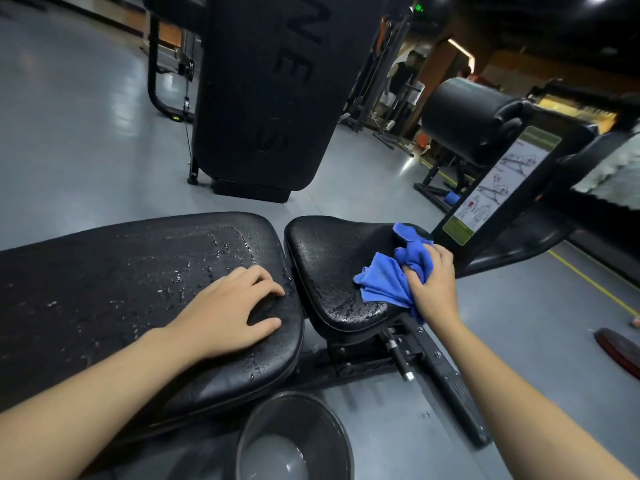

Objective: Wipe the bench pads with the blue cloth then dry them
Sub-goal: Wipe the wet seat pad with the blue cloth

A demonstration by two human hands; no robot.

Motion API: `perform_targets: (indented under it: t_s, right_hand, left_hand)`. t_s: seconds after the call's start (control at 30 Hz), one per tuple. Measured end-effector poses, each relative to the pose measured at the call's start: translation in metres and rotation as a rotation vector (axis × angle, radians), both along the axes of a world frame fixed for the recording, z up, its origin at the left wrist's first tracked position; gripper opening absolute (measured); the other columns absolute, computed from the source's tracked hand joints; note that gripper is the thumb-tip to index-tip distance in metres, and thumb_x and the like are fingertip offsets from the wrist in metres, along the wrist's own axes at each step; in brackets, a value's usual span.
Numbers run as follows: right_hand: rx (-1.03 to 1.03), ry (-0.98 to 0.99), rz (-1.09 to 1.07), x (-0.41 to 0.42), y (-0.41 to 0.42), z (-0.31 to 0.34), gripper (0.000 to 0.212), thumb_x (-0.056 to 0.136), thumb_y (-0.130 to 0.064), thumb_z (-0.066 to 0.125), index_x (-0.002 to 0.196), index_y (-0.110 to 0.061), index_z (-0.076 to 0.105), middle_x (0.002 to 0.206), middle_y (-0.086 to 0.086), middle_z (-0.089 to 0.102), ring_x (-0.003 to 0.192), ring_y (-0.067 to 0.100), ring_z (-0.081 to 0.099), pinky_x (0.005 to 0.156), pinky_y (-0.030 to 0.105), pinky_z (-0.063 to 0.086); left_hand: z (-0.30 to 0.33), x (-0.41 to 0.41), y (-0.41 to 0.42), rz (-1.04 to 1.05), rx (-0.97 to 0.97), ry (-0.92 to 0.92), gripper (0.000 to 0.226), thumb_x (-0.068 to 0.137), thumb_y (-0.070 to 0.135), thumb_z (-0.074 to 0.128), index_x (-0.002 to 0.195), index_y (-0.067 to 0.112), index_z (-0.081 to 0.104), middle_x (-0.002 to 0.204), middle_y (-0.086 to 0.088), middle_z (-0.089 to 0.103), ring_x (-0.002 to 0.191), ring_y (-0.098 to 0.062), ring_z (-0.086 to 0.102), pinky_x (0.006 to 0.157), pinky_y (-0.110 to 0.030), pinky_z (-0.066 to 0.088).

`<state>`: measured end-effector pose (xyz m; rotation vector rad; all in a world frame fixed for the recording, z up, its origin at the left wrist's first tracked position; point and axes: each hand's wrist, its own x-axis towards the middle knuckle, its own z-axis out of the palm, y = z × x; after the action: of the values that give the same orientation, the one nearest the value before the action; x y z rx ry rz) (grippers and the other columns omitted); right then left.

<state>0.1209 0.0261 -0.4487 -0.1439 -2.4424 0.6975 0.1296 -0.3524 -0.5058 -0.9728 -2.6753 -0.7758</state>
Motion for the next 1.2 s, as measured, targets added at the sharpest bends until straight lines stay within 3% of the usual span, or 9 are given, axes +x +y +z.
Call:
perform_targets:
  t_s: [0.13,0.17,0.27,0.33,0.5,0.63,0.8,1.0,1.2]
  right_hand:
    - [-0.263,0.051,0.126,0.029,-0.028,-0.025,0.068,0.077,-0.035,0.057,0.139,-0.01,0.044,0.132,-0.035,0.042,0.13,0.006,0.046,0.114,0.034,0.036]
    - [-0.302,0.047,0.143,0.035,-0.032,-0.031,0.07,0.078,-0.035,0.059,0.141,-0.011,0.04,0.134,-0.033,0.042,0.131,0.007,0.047,0.115,0.037,0.036]
    - [-0.36,0.015,0.183,0.048,-0.04,-0.045,0.077,0.079,-0.039,0.068,0.145,-0.023,0.032,0.147,-0.005,0.043,0.136,0.02,0.046,0.114,0.052,0.036]
    - [-0.341,-0.01,0.213,0.057,-0.046,-0.049,0.089,0.073,-0.047,0.075,0.147,-0.028,0.028,0.151,-0.001,0.037,0.139,0.023,0.043,0.113,0.055,0.036]
    - [-0.069,-0.038,0.299,0.076,-0.072,-0.046,0.099,0.057,-0.052,0.083,0.141,-0.053,0.029,0.155,0.004,0.025,0.143,0.029,0.035,0.115,0.053,0.034]
    - [0.524,0.097,0.273,0.068,-0.104,-0.046,0.088,0.059,-0.058,0.078,0.13,-0.014,0.05,0.142,0.017,0.04,0.126,0.041,0.046,0.107,0.054,0.038]
    - [0.809,-0.029,0.281,0.043,-0.136,-0.036,0.086,0.051,-0.046,0.083,0.125,-0.01,0.057,0.134,0.019,0.049,0.115,0.039,0.05,0.099,0.052,0.042]
    - [0.893,-0.119,0.323,0.034,-0.14,-0.028,0.089,0.051,-0.044,0.079,0.129,-0.011,0.053,0.137,0.018,0.046,0.118,0.038,0.048,0.103,0.048,0.04]
    - [0.804,-0.082,0.434,0.045,-0.119,-0.025,0.08,0.054,-0.041,0.077,0.126,-0.011,0.057,0.132,0.016,0.05,0.11,0.035,0.05,0.1,0.044,0.041]
  left_hand:
    - [0.0,0.0,0.001,0.007,0.0,0.005,0.043,0.088,0.063,0.049,0.127,0.045,0.047,0.123,0.024,0.039,0.111,-0.003,0.04,0.094,-0.028,0.041]
    - [0.0,0.001,0.001,0.01,0.001,0.008,0.042,0.089,0.062,0.05,0.127,0.045,0.048,0.123,0.024,0.04,0.111,-0.003,0.04,0.092,-0.028,0.04]
    - [0.0,0.001,0.002,0.013,0.0,0.001,0.041,0.089,0.06,0.052,0.127,0.044,0.049,0.123,0.022,0.041,0.111,-0.005,0.041,0.09,-0.028,0.039]
    - [0.0,0.001,0.002,0.014,-0.002,-0.005,0.041,0.09,0.06,0.053,0.127,0.043,0.049,0.123,0.021,0.042,0.111,-0.006,0.041,0.09,-0.028,0.038]
    - [0.001,0.001,0.003,0.015,-0.009,-0.009,0.041,0.09,0.059,0.053,0.127,0.043,0.049,0.123,0.02,0.042,0.112,-0.006,0.041,0.089,-0.027,0.036]
    - [0.001,0.001,0.002,0.009,-0.011,-0.011,0.044,0.089,0.061,0.053,0.128,0.042,0.05,0.123,0.019,0.043,0.112,-0.007,0.041,0.091,-0.028,0.037]
    - [0.001,0.001,0.001,0.013,-0.012,-0.037,0.059,0.079,0.071,0.035,0.128,0.042,0.05,0.123,0.019,0.043,0.11,-0.006,0.041,0.091,-0.027,0.037]
    - [0.002,0.002,0.001,0.011,-0.011,-0.047,0.06,0.078,0.071,0.036,0.129,0.042,0.051,0.123,0.02,0.042,0.111,-0.006,0.041,0.094,-0.029,0.038]
    - [0.005,0.002,0.003,0.022,-0.009,-0.067,0.061,0.077,0.072,0.035,0.127,0.044,0.051,0.122,0.021,0.042,0.111,-0.005,0.041,0.096,-0.032,0.041]
